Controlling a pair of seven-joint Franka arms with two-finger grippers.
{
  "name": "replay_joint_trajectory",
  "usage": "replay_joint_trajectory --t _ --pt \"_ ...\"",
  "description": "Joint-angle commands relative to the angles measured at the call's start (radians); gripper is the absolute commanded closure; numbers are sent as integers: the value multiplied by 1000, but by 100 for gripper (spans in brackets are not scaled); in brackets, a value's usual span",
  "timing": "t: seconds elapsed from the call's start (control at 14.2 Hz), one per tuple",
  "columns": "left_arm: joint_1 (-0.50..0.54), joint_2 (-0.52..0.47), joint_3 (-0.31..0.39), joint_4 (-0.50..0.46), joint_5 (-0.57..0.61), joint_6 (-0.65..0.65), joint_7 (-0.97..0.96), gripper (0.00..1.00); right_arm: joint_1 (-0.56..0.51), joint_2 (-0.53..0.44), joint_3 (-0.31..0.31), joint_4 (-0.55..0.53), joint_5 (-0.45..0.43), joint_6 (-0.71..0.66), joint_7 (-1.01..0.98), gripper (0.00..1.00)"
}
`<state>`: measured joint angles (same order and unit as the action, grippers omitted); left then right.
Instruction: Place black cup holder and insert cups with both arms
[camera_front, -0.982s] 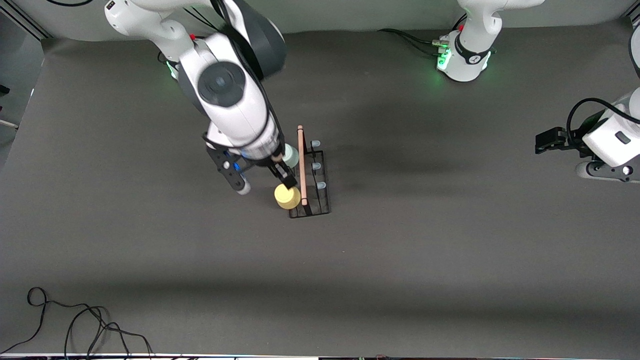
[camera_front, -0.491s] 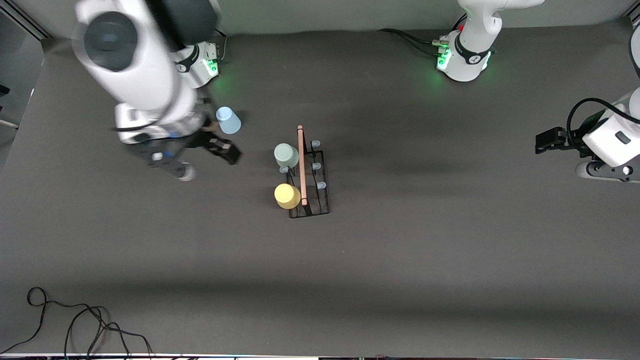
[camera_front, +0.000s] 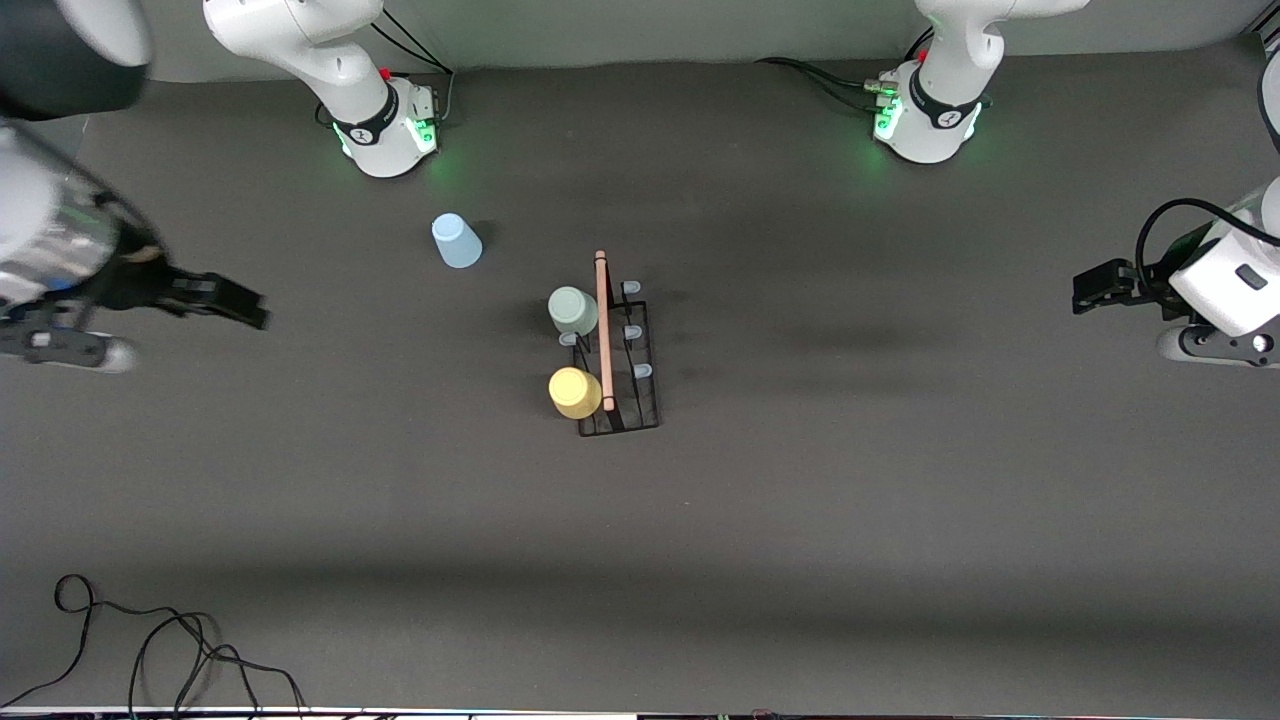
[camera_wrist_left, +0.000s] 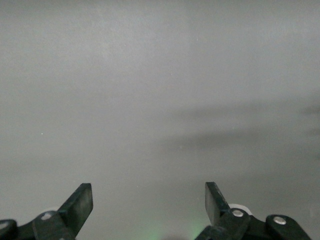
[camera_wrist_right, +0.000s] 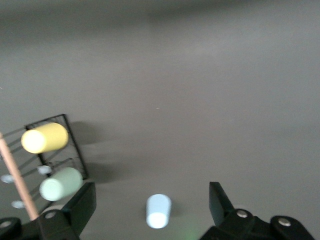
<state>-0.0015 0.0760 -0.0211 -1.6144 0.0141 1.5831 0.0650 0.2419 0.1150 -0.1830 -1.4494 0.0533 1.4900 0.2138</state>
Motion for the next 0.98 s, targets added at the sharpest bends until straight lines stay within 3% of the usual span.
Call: replay_joint_trajectory --t 0.0,0.28,0.49,0.91 --pt "-3 -30 1 -35 3 47 -24 0 -126 -75 72 -97 -30 44 -163 0" --pt "-3 -35 0 -45 3 58 -24 0 -251 -89 146 -129 -33 72 -263 0" --pt "-6 -36 0 -50 3 58 -24 0 -240 -78 148 -120 -88 70 -281 0" --pt "-6 -78 0 -117 3 91 -24 0 -240 -80 145 -115 -81 62 -271 0"
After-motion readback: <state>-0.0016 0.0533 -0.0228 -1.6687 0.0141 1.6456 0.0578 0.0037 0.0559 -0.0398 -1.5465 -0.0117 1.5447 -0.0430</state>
